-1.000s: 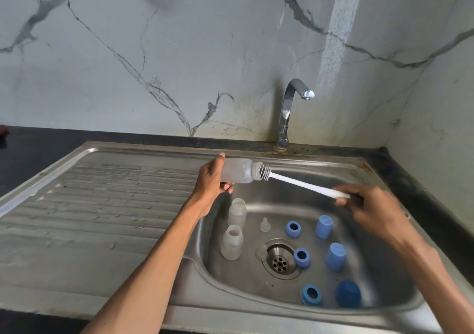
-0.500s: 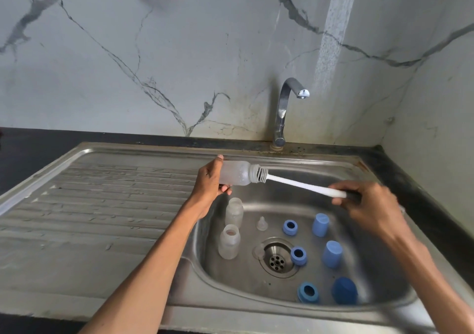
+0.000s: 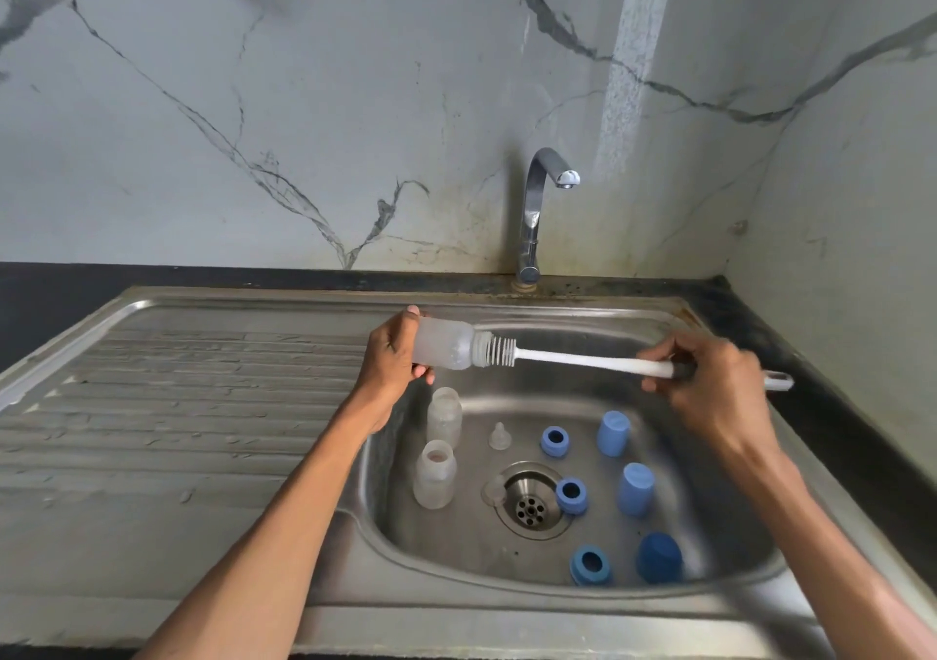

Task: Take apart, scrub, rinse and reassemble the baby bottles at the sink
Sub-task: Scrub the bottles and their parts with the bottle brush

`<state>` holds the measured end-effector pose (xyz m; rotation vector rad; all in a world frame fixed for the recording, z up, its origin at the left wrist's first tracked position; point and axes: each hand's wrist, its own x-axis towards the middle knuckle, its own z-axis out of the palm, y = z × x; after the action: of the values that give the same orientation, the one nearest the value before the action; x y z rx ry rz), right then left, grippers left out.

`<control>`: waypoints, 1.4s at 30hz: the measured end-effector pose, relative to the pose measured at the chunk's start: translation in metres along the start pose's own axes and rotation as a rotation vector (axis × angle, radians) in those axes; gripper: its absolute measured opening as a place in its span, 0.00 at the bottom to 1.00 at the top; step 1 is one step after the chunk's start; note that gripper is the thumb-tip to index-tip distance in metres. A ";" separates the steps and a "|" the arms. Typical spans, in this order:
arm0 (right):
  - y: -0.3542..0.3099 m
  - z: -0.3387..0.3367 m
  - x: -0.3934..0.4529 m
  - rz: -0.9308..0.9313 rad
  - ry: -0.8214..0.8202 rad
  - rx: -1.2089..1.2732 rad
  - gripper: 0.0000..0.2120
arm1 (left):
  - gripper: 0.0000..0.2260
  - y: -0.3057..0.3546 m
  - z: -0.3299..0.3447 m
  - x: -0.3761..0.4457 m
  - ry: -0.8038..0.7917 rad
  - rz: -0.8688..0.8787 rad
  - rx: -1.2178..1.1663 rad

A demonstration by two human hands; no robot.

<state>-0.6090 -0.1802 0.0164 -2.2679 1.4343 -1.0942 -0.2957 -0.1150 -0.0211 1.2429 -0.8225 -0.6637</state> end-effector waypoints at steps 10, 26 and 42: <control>0.013 0.006 0.006 -0.022 -0.482 0.043 0.10 | 0.14 0.003 -0.003 0.004 0.081 -0.061 -0.185; -0.007 0.011 -0.005 -0.050 -0.279 0.068 0.11 | 0.12 0.003 0.005 -0.003 -0.050 -0.147 -0.204; -0.010 0.013 -0.009 -0.049 -0.241 0.002 0.15 | 0.20 0.010 0.003 -0.005 -0.141 -0.108 -0.319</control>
<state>-0.5950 -0.1696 0.0089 -2.3506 1.2876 -0.8014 -0.3011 -0.1111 -0.0119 0.9637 -0.7344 -0.9396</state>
